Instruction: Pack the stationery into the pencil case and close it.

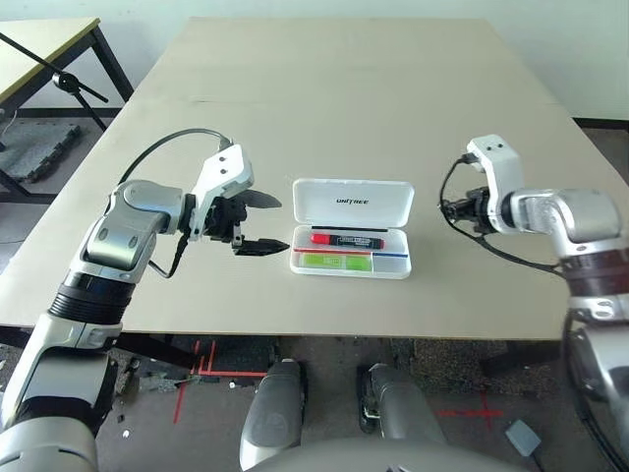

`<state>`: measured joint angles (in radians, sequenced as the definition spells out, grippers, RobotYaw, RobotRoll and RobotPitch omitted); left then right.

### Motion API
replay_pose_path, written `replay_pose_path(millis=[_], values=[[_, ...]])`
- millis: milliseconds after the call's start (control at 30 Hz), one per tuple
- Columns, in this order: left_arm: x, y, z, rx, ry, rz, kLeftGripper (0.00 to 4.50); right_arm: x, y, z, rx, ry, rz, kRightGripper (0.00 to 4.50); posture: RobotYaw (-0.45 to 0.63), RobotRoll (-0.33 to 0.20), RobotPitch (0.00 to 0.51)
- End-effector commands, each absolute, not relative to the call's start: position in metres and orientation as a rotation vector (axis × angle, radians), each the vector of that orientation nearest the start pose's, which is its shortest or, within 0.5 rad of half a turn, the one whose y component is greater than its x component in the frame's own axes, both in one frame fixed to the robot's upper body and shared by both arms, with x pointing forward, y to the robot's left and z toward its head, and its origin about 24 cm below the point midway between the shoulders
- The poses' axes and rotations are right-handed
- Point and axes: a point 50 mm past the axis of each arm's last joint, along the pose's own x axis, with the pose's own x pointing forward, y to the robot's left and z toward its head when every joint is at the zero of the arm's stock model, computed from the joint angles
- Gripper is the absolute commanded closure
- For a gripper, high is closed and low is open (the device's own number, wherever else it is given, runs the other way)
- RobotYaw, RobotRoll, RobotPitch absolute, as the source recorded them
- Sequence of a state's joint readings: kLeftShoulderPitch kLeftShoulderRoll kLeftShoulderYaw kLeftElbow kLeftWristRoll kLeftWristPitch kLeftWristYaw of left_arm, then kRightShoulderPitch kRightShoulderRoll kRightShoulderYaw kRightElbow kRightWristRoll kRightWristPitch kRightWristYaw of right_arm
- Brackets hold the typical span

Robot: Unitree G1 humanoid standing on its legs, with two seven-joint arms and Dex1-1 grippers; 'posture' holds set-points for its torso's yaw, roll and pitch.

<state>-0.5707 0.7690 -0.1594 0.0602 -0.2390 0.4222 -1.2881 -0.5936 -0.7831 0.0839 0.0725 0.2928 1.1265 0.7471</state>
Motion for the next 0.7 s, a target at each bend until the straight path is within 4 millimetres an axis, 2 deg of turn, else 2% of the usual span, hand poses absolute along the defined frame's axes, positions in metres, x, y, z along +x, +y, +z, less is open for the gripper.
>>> replay_pose_path(millis=[33,100,233,300,500,700], values=[[0.298,0.205,0.164,0.478,0.340,-1.253,0.00,0.293,-0.245,0.152,-0.289,0.713,0.663,4.22,0.24,0.000,0.107],[0.297,0.207,0.165,0.466,0.341,-1.256,0.00,0.289,-0.248,0.156,-0.323,0.700,0.711,4.22,0.23,0.000,0.106],[0.294,0.214,0.165,0.425,0.365,-1.267,0.00,0.285,-0.249,0.167,-0.492,0.566,0.880,4.22,0.23,0.000,0.105],[0.293,0.216,0.165,0.415,0.367,-1.265,0.00,0.282,-0.245,0.167,-0.533,0.570,0.947,4.22,0.22,0.000,0.105],[0.292,0.225,0.166,0.400,0.340,-1.243,0.00,0.276,-0.222,0.168,-0.605,0.537,1.164,4.22,0.23,0.000,0.104],[0.291,0.228,0.165,0.394,0.329,-1.222,0.00,0.283,-0.201,0.161,-0.648,0.508,1.263,4.22,0.25,0.000,0.103]])
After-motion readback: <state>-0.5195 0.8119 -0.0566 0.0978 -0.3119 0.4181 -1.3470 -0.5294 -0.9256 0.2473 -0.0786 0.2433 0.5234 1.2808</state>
